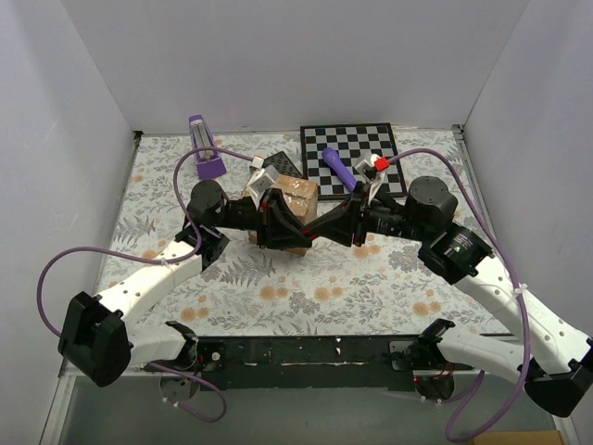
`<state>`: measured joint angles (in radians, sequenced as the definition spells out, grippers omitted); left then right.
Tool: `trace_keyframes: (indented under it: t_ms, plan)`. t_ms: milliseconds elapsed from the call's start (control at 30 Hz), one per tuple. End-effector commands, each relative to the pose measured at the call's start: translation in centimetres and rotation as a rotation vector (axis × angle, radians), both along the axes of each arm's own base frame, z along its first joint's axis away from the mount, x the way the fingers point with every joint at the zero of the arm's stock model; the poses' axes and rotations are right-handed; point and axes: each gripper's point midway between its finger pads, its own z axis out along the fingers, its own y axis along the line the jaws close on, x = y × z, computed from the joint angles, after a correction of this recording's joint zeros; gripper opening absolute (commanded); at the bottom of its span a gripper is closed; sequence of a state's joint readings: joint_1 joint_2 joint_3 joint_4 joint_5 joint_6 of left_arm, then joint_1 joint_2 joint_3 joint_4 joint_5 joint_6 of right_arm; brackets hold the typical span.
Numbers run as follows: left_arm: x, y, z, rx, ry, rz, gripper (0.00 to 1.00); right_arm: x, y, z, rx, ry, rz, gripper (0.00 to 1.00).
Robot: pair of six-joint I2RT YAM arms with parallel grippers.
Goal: Unpack the express box
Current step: Cut the express box at the center of the board.
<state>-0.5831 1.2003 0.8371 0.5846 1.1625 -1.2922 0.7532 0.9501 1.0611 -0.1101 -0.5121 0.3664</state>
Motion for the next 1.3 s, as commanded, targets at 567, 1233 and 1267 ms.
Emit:
trace_keyframes:
  t_ms: [567,1233,1267]
  plan:
    - [15.9,5.9,1.7,0.085,-0.104,1.013,0.86,10.0,-10.4,-2.3,0.298,0.182,-0.905,0.01]
    - [22.2,14.9,-5.9,0.448,-0.081,1.587,0.8,13.1,-10.1,-5.1,0.604,0.392,-1.008,0.01]
    - [22.1,14.8,-6.2,0.455,-0.079,1.577,0.8,13.0,-9.8,-5.2,0.592,0.397,-0.996,0.01]
